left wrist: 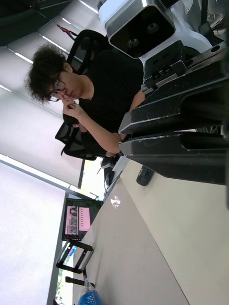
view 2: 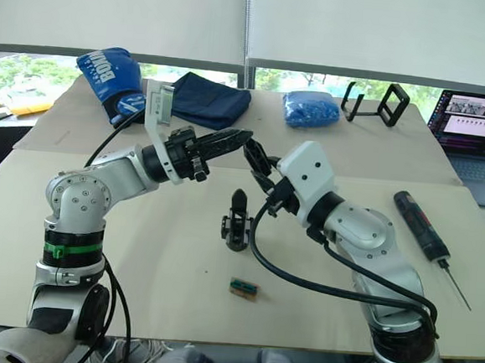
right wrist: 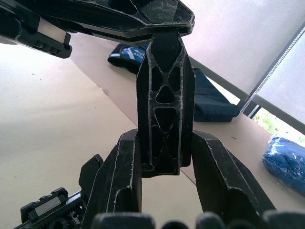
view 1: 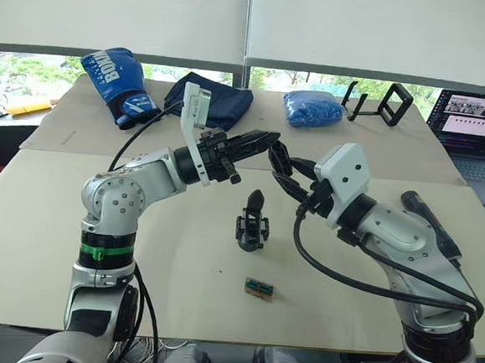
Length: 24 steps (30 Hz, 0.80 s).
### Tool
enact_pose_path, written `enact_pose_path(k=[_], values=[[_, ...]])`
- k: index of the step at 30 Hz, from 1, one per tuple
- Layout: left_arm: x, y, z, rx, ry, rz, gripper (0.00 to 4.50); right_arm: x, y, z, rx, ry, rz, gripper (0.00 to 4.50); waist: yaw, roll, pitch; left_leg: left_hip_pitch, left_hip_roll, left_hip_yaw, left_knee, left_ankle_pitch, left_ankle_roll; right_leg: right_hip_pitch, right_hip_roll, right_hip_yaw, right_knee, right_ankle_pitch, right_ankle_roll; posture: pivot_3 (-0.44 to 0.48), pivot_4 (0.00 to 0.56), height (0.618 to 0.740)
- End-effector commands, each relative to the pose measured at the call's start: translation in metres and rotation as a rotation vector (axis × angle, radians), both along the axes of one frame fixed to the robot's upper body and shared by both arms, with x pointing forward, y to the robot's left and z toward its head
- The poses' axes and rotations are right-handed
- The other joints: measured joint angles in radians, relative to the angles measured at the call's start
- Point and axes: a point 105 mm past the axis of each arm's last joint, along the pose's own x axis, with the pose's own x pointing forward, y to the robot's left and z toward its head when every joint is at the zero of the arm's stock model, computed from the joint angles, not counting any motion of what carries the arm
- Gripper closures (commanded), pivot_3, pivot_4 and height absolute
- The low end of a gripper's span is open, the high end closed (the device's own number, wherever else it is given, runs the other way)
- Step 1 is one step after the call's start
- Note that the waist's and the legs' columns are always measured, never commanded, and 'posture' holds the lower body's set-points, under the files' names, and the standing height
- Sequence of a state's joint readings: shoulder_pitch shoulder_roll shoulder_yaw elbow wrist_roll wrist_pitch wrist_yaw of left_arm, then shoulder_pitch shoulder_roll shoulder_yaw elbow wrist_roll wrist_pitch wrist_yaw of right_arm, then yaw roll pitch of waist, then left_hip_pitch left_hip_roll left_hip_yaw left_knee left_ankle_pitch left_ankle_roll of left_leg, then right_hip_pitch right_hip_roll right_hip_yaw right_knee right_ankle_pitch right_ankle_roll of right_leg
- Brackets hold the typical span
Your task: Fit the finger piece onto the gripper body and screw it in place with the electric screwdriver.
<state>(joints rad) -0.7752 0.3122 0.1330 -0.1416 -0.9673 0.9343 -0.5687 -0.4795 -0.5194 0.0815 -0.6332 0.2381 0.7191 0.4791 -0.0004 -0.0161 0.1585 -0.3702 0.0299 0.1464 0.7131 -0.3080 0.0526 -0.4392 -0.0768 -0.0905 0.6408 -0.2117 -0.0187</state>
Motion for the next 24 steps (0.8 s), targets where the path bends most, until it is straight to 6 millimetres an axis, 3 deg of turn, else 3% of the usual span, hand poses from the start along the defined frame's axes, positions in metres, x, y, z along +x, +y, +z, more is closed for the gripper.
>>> enact_pose_path(k=[1,3,5,8,24], values=[[-0.011,-0.008,0.005,0.003,-0.027,-0.086,4.15,-0.002,-0.005,0.021,0.032,-0.105,-0.026,3.40,0.000,0.000,0.000,0.000,0.000,0.000,0.000,0.000,0.000,0.000,0.000,0.000,0.000,0.000,0.000,0.000,0.150,0.740],[-0.011,-0.010,0.007,0.005,-0.044,-0.088,3.49,-0.003,-0.005,0.022,0.029,-0.108,-0.023,3.40,0.000,0.000,0.000,0.000,0.000,0.000,0.000,0.000,0.000,0.000,0.000,0.000,0.000,0.000,0.000,0.000,0.150,0.740],[-0.008,-0.011,0.005,0.024,-0.048,-0.062,3.42,-0.004,-0.005,0.022,0.030,-0.110,-0.021,3.40,0.000,0.000,0.000,0.000,0.000,0.000,0.000,0.000,0.000,0.000,0.000,0.000,0.000,0.000,0.000,0.000,0.150,0.740],[-0.005,-0.011,0.003,0.029,-0.033,-0.054,2.58,-0.004,-0.005,0.022,0.034,-0.106,-0.024,3.40,0.000,0.000,0.000,0.000,0.000,0.000,0.000,0.000,0.000,0.000,0.000,0.000,0.000,0.000,0.000,0.000,0.150,0.740],[0.000,-0.012,0.019,-0.073,-0.031,-0.033,2.56,-0.008,0.002,0.021,0.044,-0.086,0.005,3.40,0.000,0.000,0.000,0.000,0.000,0.000,0.000,0.000,0.000,0.000,0.000,0.000,0.000,0.000,0.000,0.000,0.150,0.740]])
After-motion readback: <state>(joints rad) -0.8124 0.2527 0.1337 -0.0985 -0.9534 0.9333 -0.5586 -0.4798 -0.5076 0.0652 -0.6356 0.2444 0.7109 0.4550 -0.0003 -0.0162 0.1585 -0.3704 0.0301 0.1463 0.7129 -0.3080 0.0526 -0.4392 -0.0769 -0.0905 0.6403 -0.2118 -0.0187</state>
